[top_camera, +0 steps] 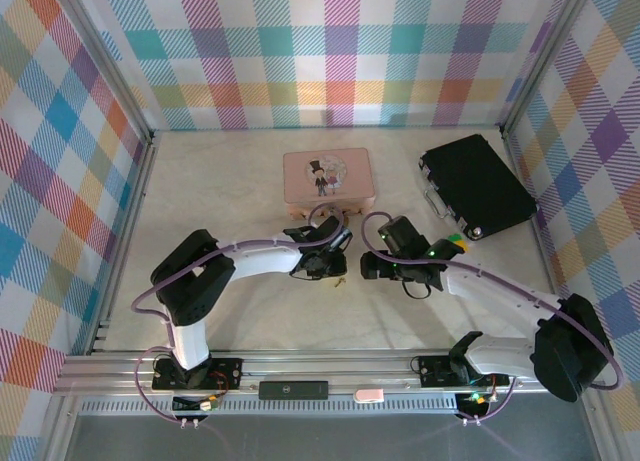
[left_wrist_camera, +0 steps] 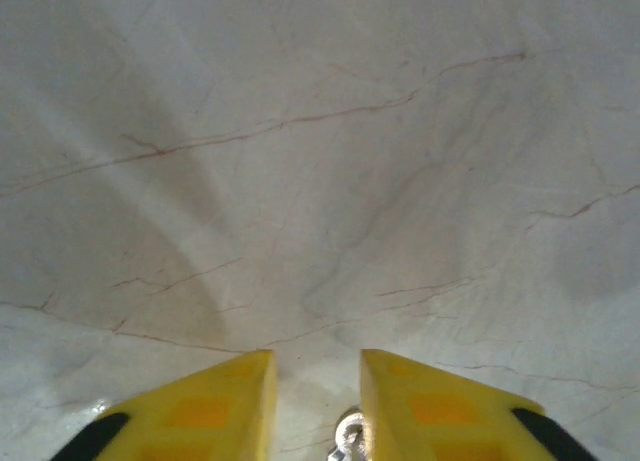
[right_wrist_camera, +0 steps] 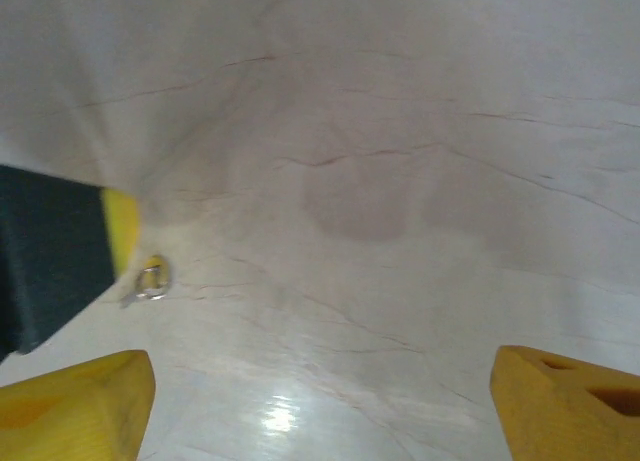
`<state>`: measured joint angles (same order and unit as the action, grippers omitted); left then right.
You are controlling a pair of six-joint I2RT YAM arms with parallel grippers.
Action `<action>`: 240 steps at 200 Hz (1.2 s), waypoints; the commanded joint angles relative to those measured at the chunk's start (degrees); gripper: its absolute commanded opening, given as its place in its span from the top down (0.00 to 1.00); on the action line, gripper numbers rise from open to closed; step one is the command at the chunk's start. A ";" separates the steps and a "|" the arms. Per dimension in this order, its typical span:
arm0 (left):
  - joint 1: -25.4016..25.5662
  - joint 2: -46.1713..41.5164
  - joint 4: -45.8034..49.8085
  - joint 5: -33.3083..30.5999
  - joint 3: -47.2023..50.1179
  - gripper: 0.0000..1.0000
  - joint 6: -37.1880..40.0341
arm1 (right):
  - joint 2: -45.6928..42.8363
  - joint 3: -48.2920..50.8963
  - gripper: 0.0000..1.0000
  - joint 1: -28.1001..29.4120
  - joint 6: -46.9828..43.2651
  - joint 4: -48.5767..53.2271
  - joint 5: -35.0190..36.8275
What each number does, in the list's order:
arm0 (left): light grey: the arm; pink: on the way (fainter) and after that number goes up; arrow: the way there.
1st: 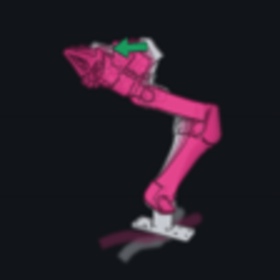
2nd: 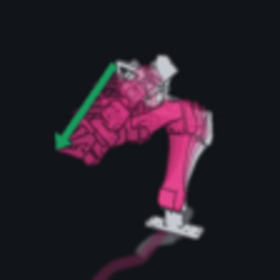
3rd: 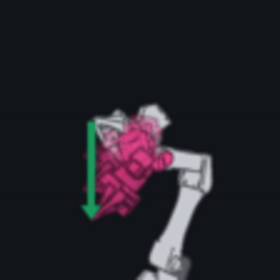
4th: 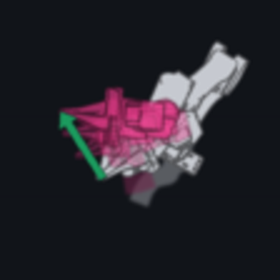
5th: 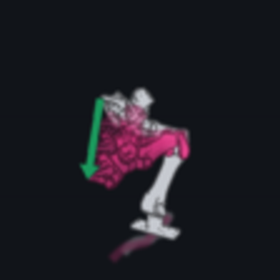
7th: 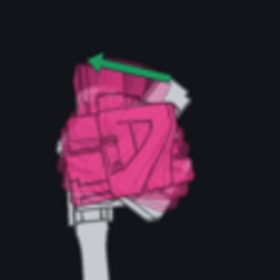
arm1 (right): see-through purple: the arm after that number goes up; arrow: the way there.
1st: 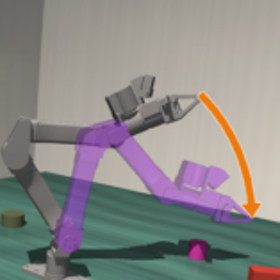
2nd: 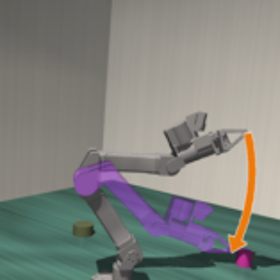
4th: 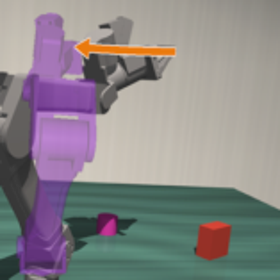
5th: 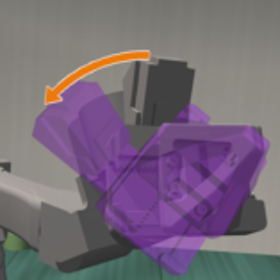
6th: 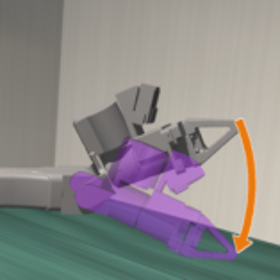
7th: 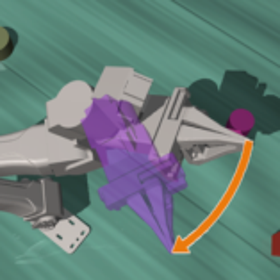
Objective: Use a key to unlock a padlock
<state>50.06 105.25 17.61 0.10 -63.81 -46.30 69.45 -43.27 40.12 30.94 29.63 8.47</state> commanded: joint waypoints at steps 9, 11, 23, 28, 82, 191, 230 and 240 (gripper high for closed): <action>-3.74 -4.73 0.49 -1.24 1.79 0.68 0.53 | 4.47 -1.86 0.21 0.37 -1.45 -4.67 -6.79; -4.16 -5.24 0.41 -1.46 2.23 0.68 0.41 | 4.91 -2.12 0.21 0.44 -1.18 -4.73 -6.80; -6.49 -8.64 0.39 -2.89 4.78 0.67 -0.23 | 7.48 -3.86 0.26 1.27 0.86 -4.61 -6.82; -7.55 -10.18 0.47 -3.18 5.84 0.64 -0.53 | 8.72 -4.64 0.27 1.75 1.75 -4.39 -6.46; -16.36 -25.55 -1.12 -3.10 16.73 0.29 -1.70 | 23.08 -15.18 0.42 9.23 10.15 0.47 -0.76; -17.37 -28.42 -3.91 -1.53 19.71 0.28 -4.80 | 31.14 -18.79 0.73 12.23 12.09 3.33 1.64; -17.38 -29.38 -3.24 -1.79 19.77 0.28 -4.89 | 32.29 -17.71 0.74 12.27 12.72 3.10 1.13; -17.37 -29.47 -3.19 -1.88 19.80 0.28 -5.05 | 32.59 -17.32 0.73 12.22 12.95 2.79 0.81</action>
<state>33.17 77.38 14.63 -2.02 -45.12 -50.41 100.49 -61.76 52.12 42.68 32.14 10.00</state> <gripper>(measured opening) 0.717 0.265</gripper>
